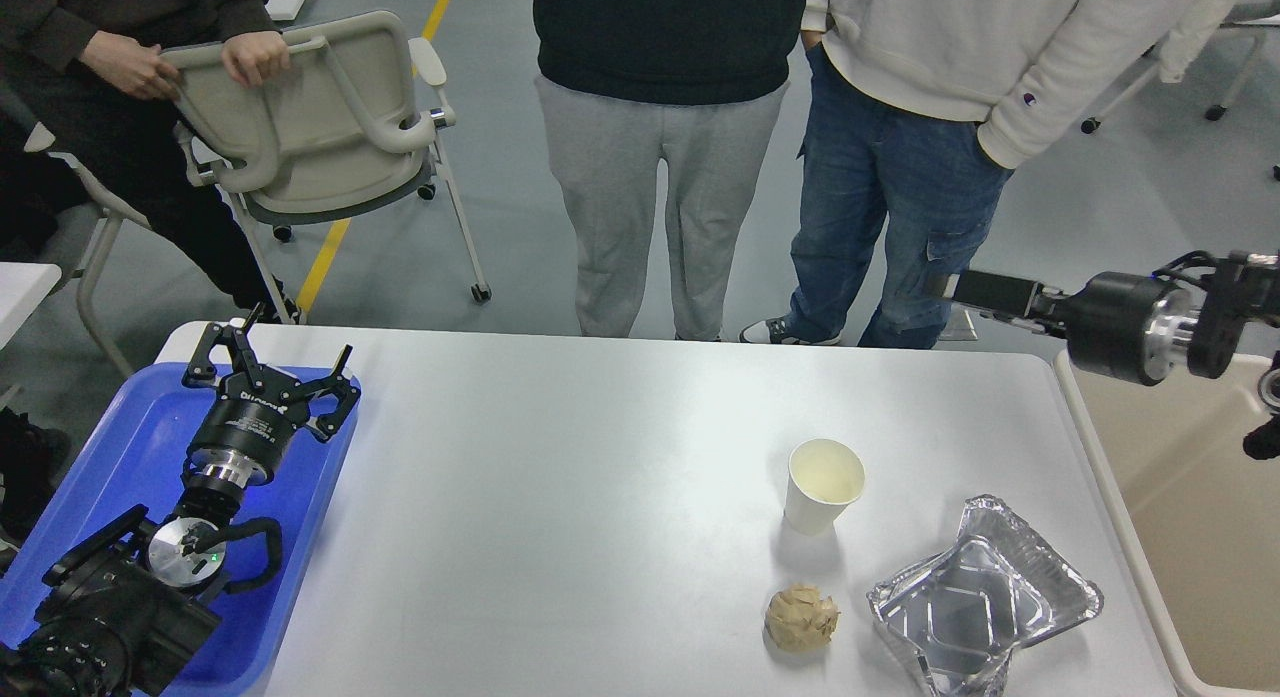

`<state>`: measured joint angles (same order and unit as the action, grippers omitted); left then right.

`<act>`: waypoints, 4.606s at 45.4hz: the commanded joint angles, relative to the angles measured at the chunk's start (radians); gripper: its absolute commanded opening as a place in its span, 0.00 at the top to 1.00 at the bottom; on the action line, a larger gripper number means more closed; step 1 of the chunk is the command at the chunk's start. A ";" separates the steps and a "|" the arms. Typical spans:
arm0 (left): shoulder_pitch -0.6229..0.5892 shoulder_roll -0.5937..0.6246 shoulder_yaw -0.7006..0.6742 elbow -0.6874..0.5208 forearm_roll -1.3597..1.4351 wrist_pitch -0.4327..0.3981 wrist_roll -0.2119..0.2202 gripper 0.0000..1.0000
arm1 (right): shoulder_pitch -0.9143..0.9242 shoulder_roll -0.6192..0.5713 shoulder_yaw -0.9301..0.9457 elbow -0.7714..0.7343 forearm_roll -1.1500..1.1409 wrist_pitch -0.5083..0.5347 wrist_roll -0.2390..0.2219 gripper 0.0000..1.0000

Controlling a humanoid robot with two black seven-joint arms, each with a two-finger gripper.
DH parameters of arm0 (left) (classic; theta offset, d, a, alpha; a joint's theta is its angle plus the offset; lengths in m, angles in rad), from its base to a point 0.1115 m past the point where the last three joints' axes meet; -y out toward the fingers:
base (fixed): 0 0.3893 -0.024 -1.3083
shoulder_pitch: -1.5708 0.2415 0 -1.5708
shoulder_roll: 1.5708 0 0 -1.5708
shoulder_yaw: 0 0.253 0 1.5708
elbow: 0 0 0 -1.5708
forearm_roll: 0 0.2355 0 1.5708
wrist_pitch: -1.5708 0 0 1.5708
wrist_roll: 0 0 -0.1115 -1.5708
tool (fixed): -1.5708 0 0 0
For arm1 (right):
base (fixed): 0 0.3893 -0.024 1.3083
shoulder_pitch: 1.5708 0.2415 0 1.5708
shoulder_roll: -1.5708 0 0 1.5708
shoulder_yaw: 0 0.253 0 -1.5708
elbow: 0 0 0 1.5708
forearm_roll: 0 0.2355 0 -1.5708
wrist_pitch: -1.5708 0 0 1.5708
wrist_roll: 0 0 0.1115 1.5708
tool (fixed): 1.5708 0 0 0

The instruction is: Tidy desktop

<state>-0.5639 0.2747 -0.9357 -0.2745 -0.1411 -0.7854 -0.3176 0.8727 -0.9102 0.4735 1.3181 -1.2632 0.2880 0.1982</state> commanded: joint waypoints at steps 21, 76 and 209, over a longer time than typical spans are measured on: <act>-0.001 0.000 0.000 0.000 0.001 0.000 0.000 0.00 | 0.066 0.243 -0.291 -0.066 -0.340 -0.015 0.004 0.00; -0.001 0.000 0.000 0.000 0.001 0.000 0.000 0.00 | 0.137 0.453 -0.599 -0.413 -0.323 -0.250 0.102 1.00; -0.001 0.000 0.000 0.000 0.000 0.000 0.000 0.00 | -0.347 0.435 -0.477 -1.307 1.292 -0.312 0.015 1.00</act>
<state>-0.5645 0.2746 -0.9357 -0.2746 -0.1404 -0.7854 -0.3176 0.5495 -0.5306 -0.0195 0.0506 0.0169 0.0162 0.2274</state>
